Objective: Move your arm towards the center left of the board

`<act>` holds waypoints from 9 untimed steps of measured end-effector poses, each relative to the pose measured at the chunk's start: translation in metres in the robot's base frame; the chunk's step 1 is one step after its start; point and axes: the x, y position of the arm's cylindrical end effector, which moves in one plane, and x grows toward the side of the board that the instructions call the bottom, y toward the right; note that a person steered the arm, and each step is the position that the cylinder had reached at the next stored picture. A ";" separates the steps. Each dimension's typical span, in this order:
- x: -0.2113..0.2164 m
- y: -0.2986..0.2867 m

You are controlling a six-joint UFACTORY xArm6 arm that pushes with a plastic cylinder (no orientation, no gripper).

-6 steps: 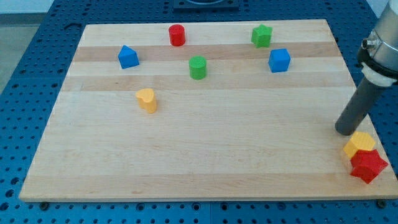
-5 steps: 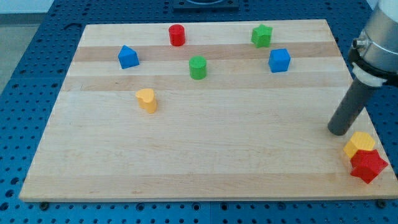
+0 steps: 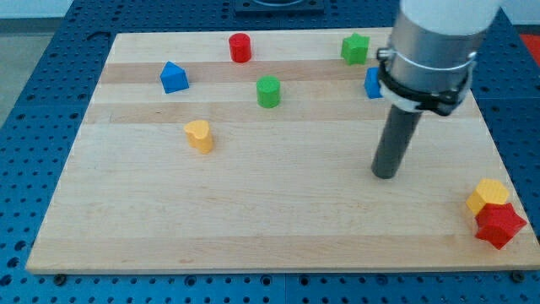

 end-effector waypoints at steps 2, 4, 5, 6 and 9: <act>0.000 -0.047; 0.005 -0.053; 0.032 -0.058; 0.035 -0.086; 0.036 -0.166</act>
